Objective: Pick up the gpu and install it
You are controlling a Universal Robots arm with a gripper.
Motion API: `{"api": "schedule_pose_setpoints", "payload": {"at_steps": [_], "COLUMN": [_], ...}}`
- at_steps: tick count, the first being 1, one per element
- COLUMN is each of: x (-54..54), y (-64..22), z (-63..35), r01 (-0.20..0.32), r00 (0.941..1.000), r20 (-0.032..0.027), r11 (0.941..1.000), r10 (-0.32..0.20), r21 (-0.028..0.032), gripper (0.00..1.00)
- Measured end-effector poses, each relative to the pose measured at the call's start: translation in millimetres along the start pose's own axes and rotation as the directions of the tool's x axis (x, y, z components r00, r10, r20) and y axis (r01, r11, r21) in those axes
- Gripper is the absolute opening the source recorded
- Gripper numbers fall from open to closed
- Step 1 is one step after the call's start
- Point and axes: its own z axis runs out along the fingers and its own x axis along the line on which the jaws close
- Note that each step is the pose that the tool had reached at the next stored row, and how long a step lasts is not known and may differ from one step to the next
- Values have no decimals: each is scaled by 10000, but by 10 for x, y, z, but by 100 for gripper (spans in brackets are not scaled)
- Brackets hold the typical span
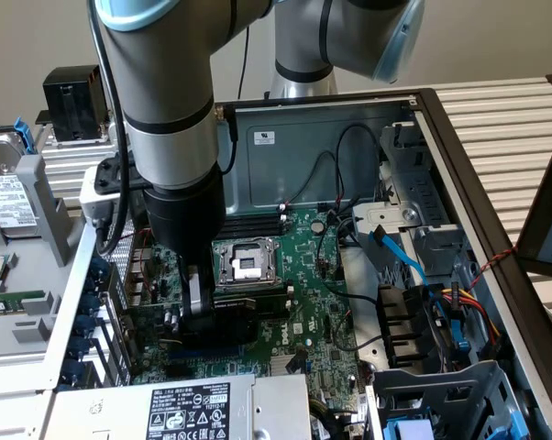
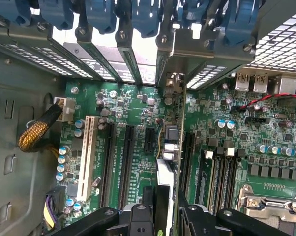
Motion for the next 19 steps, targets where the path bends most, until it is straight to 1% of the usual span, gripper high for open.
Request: {"api": "schedule_pose_setpoints", "payload": {"at_steps": [19], "x": [0], "y": [0], "z": [0], "r01": [0], "r00": [10000], "r20": [-2], "r11": [10000], "r10": [0], "r21": [-1], "gripper": [27]}}
